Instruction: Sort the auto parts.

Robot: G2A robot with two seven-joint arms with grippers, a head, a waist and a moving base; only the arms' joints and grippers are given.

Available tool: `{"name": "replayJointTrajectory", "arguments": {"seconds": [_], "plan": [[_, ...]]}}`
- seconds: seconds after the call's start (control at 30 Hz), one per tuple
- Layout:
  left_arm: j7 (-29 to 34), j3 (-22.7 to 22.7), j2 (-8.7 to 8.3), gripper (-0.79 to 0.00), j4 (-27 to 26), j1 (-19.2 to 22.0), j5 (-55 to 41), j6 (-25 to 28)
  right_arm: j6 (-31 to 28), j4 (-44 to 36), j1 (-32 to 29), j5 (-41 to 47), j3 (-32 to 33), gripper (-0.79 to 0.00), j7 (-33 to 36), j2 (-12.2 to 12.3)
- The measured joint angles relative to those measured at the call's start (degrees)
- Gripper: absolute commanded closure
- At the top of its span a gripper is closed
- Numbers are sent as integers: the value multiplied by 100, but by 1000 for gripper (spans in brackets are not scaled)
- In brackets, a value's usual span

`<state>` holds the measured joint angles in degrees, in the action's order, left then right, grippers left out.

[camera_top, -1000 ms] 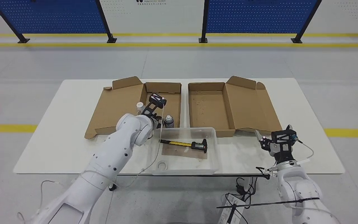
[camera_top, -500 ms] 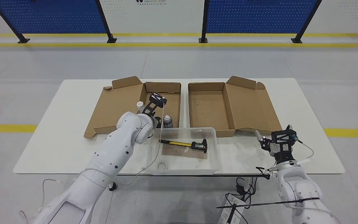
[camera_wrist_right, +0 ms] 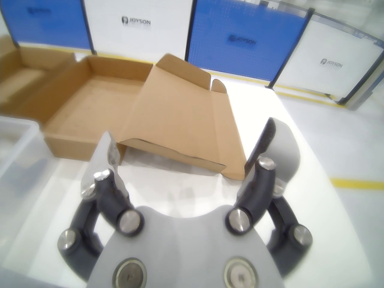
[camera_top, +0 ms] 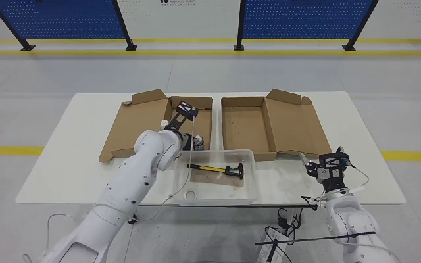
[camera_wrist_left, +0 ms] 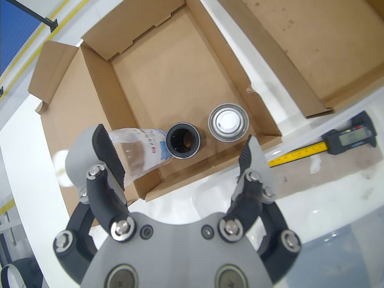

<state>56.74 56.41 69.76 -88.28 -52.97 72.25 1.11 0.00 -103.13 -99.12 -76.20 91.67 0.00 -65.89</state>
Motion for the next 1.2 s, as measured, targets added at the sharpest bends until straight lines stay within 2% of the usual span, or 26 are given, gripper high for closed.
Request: {"name": "replayJointTrajectory", "arguments": {"seconds": [0.23,0.53,0.67,0.93,1.2], "plan": [[-115,435,-105,-785,-856,-487,227,36,0,0,0,0,0,-785,0,0],[-959,971,-206,-785,-1813,-1335,413,36,0,0,0,0,0,-785,0,0],[-1373,1113,-232,-785,-2166,-1874,498,-117,0,0,0,0,0,-785,0,0],[-1884,1322,-254,-785,-2515,-2672,668,-462,0,0,0,0,0,-785,0,0],[-2281,1768,-270,-785,-2918,-3372,748,-965,0,0,0,0,0,-785,0,0]]}}
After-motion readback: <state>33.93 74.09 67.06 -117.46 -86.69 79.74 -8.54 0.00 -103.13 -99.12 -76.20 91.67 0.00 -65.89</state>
